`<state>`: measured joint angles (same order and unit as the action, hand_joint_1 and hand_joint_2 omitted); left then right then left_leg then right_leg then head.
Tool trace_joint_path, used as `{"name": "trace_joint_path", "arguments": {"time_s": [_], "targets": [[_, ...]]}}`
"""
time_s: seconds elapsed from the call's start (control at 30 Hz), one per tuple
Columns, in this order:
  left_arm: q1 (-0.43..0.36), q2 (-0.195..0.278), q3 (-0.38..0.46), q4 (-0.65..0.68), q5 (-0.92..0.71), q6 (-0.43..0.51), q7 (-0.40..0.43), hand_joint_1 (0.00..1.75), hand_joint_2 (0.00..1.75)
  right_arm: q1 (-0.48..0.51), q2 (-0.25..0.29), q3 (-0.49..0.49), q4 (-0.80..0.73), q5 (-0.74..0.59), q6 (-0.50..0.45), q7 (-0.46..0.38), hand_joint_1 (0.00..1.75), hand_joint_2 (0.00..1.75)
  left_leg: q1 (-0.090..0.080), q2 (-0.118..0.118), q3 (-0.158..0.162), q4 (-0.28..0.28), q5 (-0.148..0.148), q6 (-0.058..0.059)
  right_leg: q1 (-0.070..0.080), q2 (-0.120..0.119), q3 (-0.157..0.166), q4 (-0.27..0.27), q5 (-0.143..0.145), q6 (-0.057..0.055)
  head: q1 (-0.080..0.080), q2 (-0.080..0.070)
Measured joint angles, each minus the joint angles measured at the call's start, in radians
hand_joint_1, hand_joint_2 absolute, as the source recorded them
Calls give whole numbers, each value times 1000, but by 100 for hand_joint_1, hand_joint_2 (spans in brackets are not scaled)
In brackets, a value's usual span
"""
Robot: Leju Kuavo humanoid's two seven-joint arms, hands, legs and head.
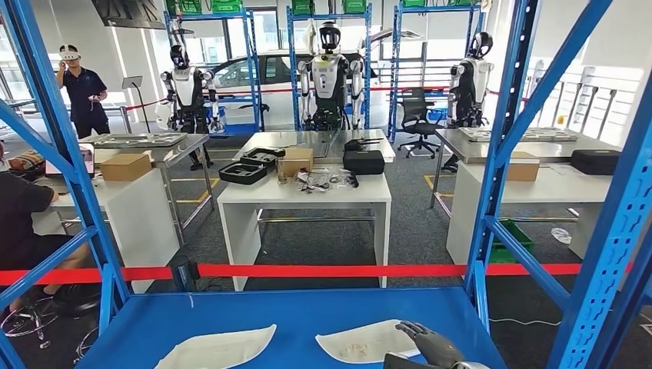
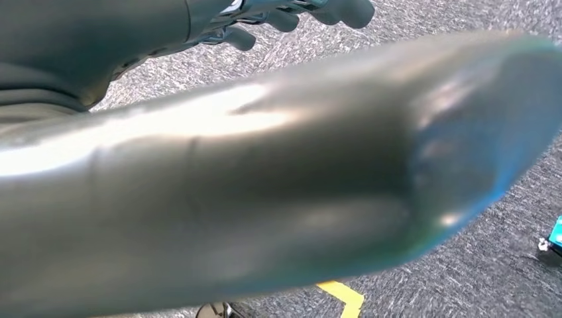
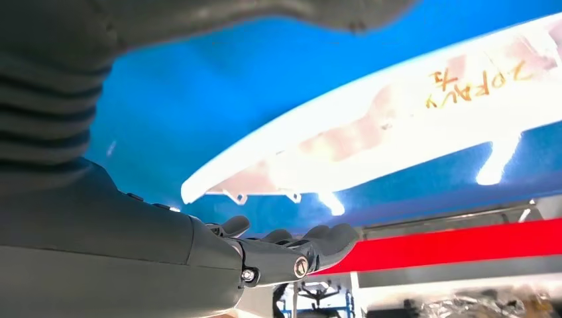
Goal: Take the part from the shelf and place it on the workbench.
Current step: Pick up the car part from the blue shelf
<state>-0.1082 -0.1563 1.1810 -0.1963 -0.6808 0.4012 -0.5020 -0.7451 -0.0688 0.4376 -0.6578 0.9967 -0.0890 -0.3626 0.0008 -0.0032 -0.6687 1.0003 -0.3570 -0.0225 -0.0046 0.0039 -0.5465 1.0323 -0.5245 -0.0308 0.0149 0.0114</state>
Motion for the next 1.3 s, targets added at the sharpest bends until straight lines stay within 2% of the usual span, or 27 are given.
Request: {"name": "trace_joint_path", "arguments": {"time_s": [0.2, 0.8, 1.3], "targets": [[0, 0, -1, 0, -12, -18, -38, 0, 0, 0, -5, 4, 20, 19, -4, 18, 0, 175, -1, 0, -2, 2, -2, -1, -2, 0, -1, -1, 0, 2, 0, 0], [1, -2, -4, 1, -16, -25, -45, 0, 0, -5, -36, 35, 47, 72, -13, 76, 0, 175, -1, 0, -6, 6, -2, 0, -3, 0, -2, -2, 1, 7, 0, 0], [1, -10, -6, 2, -42, -27, -35, 0, 0, -28, -45, 148, 71, 350, -152, 283, 0, 175, -2, 0, -7, 6, -3, 0, -3, 0, -2, -2, 1, 7, 0, 0]]}}
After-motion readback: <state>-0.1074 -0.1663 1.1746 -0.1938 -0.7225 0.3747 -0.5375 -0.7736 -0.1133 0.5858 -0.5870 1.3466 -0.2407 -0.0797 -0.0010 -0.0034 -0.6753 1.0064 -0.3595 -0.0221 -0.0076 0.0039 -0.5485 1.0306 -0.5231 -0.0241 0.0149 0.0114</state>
